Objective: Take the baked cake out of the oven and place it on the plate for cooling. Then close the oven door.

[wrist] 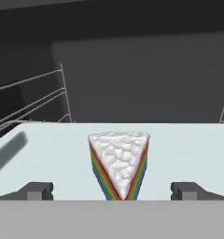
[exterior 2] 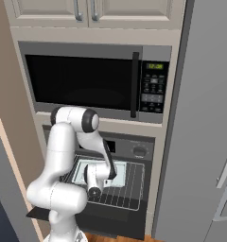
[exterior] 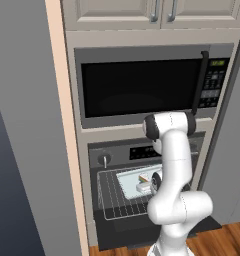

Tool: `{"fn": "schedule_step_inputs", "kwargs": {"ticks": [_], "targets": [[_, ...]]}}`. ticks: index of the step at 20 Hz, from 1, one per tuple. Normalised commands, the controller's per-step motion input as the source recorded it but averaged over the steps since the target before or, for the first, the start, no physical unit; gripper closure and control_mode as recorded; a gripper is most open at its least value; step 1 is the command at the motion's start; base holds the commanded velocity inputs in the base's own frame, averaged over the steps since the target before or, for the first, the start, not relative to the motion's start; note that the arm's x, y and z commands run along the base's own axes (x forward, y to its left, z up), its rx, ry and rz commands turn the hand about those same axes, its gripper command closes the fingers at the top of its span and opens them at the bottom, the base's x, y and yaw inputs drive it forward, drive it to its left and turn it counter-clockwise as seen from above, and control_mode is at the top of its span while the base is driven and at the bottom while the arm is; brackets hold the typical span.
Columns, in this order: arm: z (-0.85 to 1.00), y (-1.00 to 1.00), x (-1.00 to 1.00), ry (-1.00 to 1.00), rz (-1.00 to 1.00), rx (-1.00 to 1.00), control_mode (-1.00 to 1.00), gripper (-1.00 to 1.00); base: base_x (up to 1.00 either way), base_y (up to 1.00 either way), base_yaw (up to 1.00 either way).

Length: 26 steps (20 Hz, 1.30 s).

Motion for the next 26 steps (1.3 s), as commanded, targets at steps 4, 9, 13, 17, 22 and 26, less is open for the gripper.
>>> {"fn": "schedule_step_inputs", "kwargs": {"ticks": [4, 9, 13, 17, 22, 26], "targets": [[-0.13, 0.00, 0.14, 0.00, 0.00, 0.00, -1.00, -1.00, 0.00, 0.00, 0.00], [-0.17, -0.01, 0.08, -0.01, 0.00, 0.00, -1.00, -1.00, 0.00, 0.00, 0.00], [-0.08, -0.02, 0.10, -0.02, 0.00, 0.00, -1.00, -1.00, 0.00, 0.00, 0.00], [0.00, 0.00, 0.12, -0.01, 0.00, 0.00, -1.00, -1.00, 0.00, 0.00, 0.00], [0.00, 0.00, 0.08, 0.00, 0.00, 0.00, -1.00, -1.00, 0.00, 0.00, 0.00], [0.00, 0.00, 0.06, 0.00, 0.00, 0.00, -1.00, -1.00, 0.00, 0.00, 0.00]]}}
